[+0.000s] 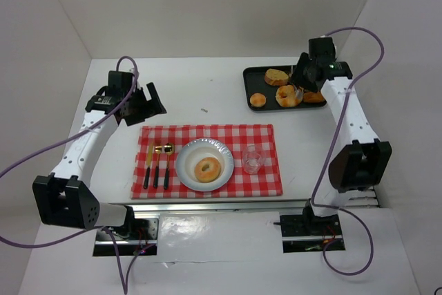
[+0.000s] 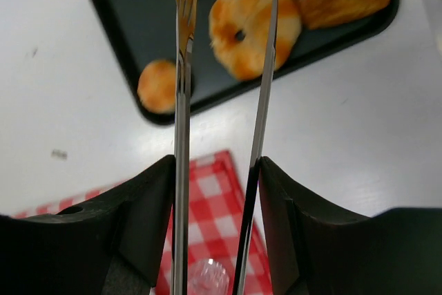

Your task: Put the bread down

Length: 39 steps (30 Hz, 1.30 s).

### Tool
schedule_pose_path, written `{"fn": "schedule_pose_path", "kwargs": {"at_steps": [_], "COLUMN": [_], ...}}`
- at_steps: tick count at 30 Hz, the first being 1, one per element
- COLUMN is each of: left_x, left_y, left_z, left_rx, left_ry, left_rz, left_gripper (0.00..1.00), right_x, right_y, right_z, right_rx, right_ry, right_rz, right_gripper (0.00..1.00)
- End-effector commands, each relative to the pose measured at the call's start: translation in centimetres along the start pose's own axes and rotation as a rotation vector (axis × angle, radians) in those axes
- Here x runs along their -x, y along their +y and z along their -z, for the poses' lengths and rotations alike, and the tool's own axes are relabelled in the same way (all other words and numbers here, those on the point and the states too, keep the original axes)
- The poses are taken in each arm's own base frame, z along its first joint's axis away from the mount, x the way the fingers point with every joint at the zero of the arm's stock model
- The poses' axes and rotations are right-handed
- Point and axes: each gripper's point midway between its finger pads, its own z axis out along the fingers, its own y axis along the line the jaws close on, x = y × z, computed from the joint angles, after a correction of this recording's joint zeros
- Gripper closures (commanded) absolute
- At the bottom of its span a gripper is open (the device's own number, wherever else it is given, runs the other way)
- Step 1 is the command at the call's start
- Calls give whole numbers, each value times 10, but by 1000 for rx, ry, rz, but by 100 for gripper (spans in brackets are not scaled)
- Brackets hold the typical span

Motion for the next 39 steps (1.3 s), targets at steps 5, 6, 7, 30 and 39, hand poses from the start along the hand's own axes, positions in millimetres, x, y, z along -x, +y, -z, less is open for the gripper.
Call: {"fn": "schedule_pose_path", "kwargs": {"at_steps": [5,6,7,30,39], "left_x": [15,15,15,7,7], "left_y": [-13,-13,-13,-8,-8], "left_z": [1,1,1,-23,-27], "left_rx": [-43,-43,-43,-23,-18], "left_ry": [-38,-38,-38,21,29], "left_rz": [-2,-2,-2,25,26], "left_gripper": [2,2,2,2,2], "right_x": [76,76,76,73,69], "right_y": [-21,-27,-27,-38,-39], "right_z": [-35,-50,-55,-148,-172], "right_rx": [-112,-131,-137,-124,-130], "right_ry": [-187,-170,-158,-66,-52], "right_rz": [-39,-44,-34,-37,-35], "right_gripper": [40,39,38,34,34]}}
